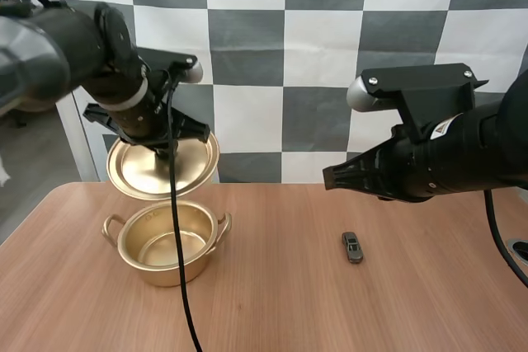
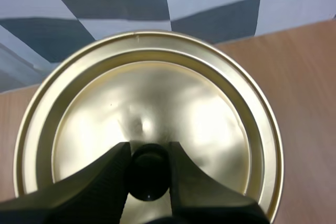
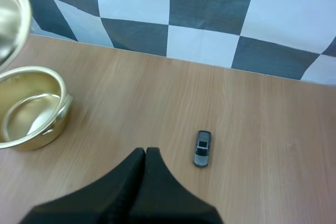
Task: Open the pot, put the car inside, and close it
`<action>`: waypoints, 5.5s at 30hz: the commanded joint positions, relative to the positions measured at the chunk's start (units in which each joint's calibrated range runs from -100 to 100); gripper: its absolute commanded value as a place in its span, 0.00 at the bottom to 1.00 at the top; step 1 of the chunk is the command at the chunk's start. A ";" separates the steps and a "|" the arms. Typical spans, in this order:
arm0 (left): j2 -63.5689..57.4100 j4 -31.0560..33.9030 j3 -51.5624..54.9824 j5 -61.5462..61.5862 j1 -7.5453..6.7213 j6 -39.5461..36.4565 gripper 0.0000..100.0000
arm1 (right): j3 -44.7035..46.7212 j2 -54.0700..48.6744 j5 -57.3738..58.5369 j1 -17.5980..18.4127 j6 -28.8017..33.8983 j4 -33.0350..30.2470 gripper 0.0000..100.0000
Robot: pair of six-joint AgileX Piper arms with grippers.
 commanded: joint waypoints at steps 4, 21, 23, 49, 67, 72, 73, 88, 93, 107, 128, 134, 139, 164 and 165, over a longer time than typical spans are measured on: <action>-11.65 -6.17 -9.66 13.09 0.00 1.30 0.00 | -0.01 3.88 -9.64 0.05 -0.03 -2.28 0.00; -35.71 -4.16 -10.14 13.09 0.00 4.20 0.00 | -0.01 38.21 -10.64 0.05 0.06 -4.23 0.00; -35.71 -4.11 -10.14 13.09 0.00 4.20 0.00 | -0.01 39.20 -10.86 0.05 -0.20 -4.39 0.00; -35.71 -4.11 -10.14 13.09 0.00 4.20 0.00 | -0.01 41.78 -16.67 0.05 -6.09 -8.01 1.00; -36.24 -4.09 -10.14 13.09 0.00 4.20 0.00 | -0.42 56.57 -28.01 0.05 -2.71 -16.94 1.00; -36.24 -4.09 -10.14 13.09 0.00 4.20 0.00 | -0.42 56.92 -32.10 0.05 -2.51 -17.08 1.00; -36.24 -4.09 -10.14 13.09 0.00 4.20 0.00 | -0.42 57.12 -32.86 0.05 -2.51 -16.98 1.00; -36.24 -4.09 -10.14 13.09 0.00 4.20 0.00 | -0.42 64.79 -35.50 0.05 -2.30 -16.47 1.00; -36.24 -4.09 -10.14 13.09 0.00 4.20 0.00 | -0.42 66.90 -37.63 0.05 -2.30 -16.47 1.00; -36.22 -4.09 -9.75 13.09 0.00 4.20 0.00 | -0.42 71.47 -40.04 0.05 -3.76 -16.66 0.00; -37.55 -3.93 -9.75 13.09 0.00 4.20 0.00 | -14.91 54.30 -15.15 0.05 -14.44 3.11 0.00; -42.61 1.08 -9.75 13.09 0.00 3.41 0.00 | -22.88 45.78 8.00 0.05 -24.34 19.81 0.00; -49.51 7.63 -9.75 13.09 0.00 3.08 0.00 | -26.45 45.47 9.40 0.62 -28.01 28.56 0.00; -61.44 20.01 -9.15 13.09 0.16 1.08 0.00 | -26.76 65.28 6.52 20.21 -29.17 21.43 0.00; -61.47 20.01 -8.81 13.09 0.16 1.08 0.00 | -26.76 66.12 5.95 20.27 -29.29 21.64 0.00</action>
